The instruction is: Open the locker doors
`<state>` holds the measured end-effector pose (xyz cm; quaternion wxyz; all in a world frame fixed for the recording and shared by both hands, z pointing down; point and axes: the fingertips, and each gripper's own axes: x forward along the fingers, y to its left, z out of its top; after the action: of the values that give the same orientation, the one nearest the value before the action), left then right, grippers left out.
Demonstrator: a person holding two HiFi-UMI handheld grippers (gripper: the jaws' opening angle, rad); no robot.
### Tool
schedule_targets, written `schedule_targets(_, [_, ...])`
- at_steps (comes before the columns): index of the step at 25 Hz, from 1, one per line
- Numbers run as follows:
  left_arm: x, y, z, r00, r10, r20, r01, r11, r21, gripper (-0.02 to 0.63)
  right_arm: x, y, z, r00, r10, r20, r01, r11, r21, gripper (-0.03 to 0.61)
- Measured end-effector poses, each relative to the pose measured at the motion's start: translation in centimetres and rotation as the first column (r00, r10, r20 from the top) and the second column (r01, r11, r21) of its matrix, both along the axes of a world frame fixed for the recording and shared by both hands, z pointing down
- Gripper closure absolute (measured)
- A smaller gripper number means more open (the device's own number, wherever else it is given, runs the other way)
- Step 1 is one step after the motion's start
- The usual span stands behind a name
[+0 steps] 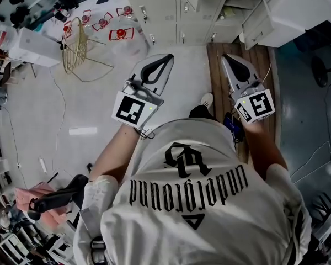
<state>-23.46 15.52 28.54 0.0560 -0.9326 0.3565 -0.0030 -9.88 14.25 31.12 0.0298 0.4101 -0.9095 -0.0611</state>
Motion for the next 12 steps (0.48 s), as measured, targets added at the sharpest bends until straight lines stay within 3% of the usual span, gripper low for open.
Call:
schedule_targets(4, [-3.4, 3.6, 0.3, 1.0, 0.003, 0.003, -0.003, 1.0, 0.005, 0.609, -3.2, 4.4, 0.5, 1.0, -0.002, -0.017, 0.002, 1.0, 0.009, 0.575])
schedule_targets(12, [-5.1, 8.4, 0.0, 1.0, 0.002, -0.03, -0.002, 1.0, 0.005, 0.608, -4.2, 10.0, 0.7, 1.0, 0.003, -0.018, -0.003, 1.0, -0.003, 0.575])
